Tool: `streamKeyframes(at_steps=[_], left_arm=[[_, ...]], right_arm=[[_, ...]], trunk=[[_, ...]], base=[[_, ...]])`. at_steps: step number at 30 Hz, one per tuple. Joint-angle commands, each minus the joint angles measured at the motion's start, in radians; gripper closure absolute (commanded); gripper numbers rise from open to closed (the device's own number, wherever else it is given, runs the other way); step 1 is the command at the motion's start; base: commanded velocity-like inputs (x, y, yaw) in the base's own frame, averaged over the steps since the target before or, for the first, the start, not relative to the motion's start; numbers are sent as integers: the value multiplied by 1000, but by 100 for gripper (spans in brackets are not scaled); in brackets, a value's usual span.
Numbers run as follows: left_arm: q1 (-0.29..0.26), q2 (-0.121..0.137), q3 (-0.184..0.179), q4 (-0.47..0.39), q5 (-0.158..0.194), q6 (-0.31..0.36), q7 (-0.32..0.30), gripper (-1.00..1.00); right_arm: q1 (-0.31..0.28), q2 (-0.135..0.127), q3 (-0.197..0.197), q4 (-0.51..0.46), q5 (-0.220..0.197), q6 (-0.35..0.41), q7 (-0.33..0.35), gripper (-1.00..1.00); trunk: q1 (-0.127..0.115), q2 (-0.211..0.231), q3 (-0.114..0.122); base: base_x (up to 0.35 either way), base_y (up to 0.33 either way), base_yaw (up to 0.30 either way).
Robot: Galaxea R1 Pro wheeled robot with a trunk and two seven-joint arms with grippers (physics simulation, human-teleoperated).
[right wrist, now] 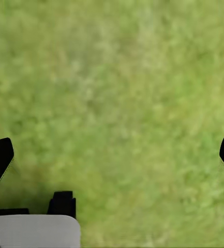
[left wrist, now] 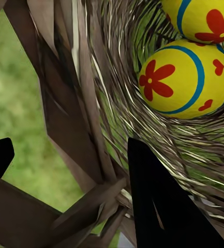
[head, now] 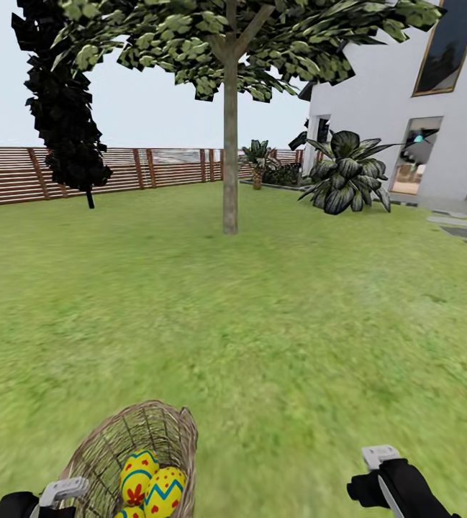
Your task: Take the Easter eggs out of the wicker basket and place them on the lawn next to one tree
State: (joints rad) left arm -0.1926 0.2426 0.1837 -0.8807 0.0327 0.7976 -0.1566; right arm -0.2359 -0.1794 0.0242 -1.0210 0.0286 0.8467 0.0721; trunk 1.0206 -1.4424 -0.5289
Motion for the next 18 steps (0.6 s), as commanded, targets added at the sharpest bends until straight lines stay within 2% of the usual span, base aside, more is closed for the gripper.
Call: streamKeyframes(at_steps=[1,18], left_arm=[[-1,0,2,-1,9,6,-5,100],[-1,-2,0,-1,10,5,-4,100]], right_arm=[[-1,0,2,0,4,5,5,-100],[-1,-2,0,-1,4,5,5,-100]], trunk=[[1,-1,-1],[1,-1,-1]], base=[[339,0,0],[339,0,0]])
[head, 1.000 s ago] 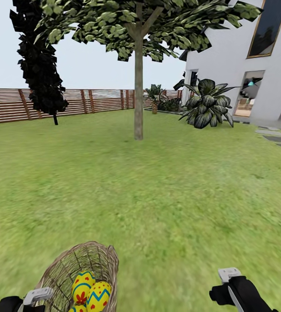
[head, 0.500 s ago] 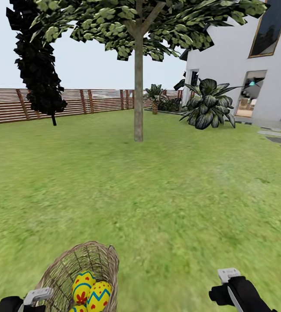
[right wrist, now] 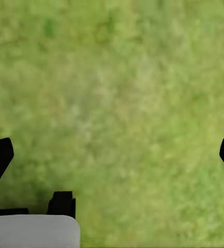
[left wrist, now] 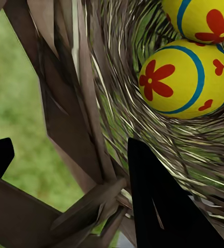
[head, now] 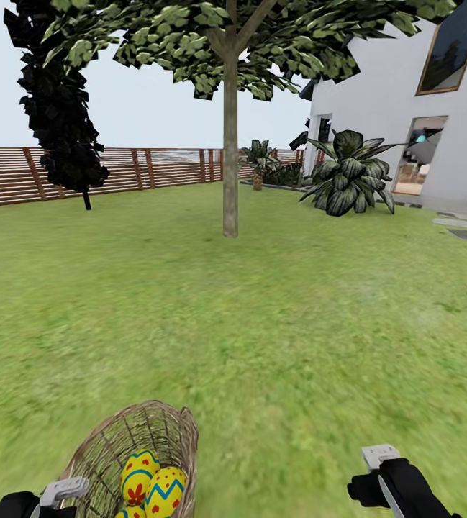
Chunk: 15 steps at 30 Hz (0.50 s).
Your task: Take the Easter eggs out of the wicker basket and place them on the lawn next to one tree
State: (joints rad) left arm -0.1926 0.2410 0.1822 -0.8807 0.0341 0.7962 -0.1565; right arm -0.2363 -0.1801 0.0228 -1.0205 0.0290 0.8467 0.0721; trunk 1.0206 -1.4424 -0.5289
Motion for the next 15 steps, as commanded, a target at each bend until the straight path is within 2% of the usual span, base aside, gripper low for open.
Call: streamKeyframes(at_steps=[1,15], left_arm=[[-1,0,2,-1,9,6,-5,100],[-1,-5,-1,6,6,5,-5,100]], right_arm=[[0,-1,2,-1,3,5,5,-100],[0,3,3,8,6,4,5,-100]], trunk=[[1,-1,-1],[1,-1,-1]], base=[[339,0,0],[339,0,0]])
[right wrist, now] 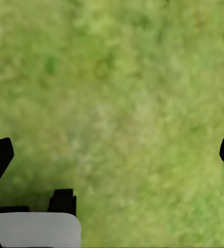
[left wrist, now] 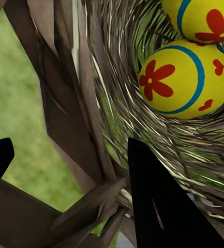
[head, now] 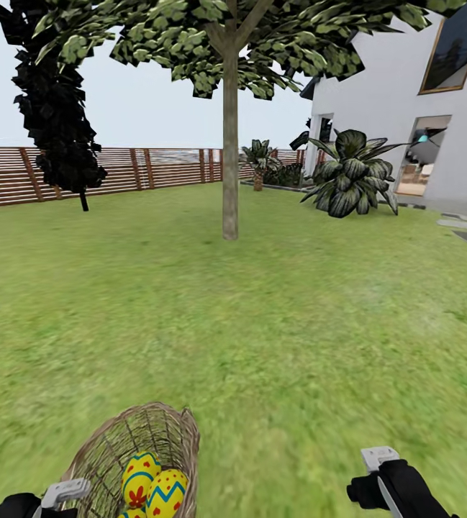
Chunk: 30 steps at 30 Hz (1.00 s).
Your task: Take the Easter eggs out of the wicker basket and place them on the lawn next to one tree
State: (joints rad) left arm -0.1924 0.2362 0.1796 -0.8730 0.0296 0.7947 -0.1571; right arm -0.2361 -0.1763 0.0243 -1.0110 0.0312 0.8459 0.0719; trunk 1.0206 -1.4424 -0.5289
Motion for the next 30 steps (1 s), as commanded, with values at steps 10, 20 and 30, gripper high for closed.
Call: streamKeyframes(at_steps=[10,20,30], left_arm=[[-1,-1,1,-3,14,6,-6,100],[-1,-3,-2,-3,13,6,-6,100],[-1,-11,-1,-4,14,6,-6,100]], right_arm=[[0,6,4,0,2,4,6,-100],[0,8,11,25,7,4,6,-100],[-1,8,5,23,4,4,6,-100]], trunk=[[1,-1,-1],[1,-1,-1],[1,-1,-1]], base=[[339,0,0],[339,0,0],[339,0,0]])
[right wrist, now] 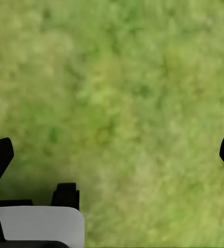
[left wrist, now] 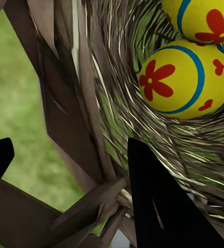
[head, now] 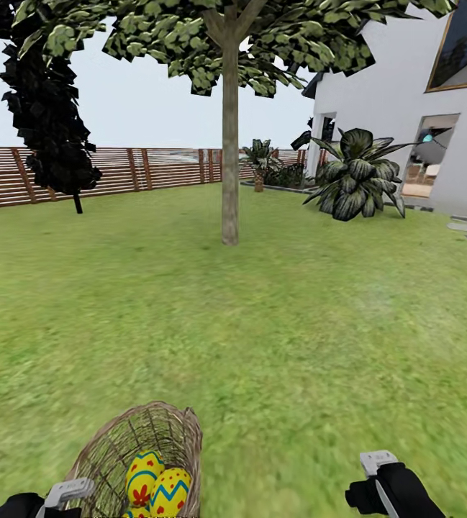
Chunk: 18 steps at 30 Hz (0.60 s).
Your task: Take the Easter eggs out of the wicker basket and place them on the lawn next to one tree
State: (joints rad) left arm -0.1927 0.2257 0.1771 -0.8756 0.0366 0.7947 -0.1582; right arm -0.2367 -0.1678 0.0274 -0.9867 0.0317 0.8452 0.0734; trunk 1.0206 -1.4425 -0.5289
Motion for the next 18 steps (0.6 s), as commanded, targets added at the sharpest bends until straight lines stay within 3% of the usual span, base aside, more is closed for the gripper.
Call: streamKeyframes(at_steps=[1,18], left_arm=[[-1,0,2,-2,7,6,-4,100],[-1,-8,-1,1,4,6,-3,100]], right_arm=[[0,-1,2,0,4,5,5,-100],[0,-1,2,0,3,5,4,-100]], trunk=[[1,-1,-1],[1,-1,-1]], base=[[339,0,0],[339,0,0]])
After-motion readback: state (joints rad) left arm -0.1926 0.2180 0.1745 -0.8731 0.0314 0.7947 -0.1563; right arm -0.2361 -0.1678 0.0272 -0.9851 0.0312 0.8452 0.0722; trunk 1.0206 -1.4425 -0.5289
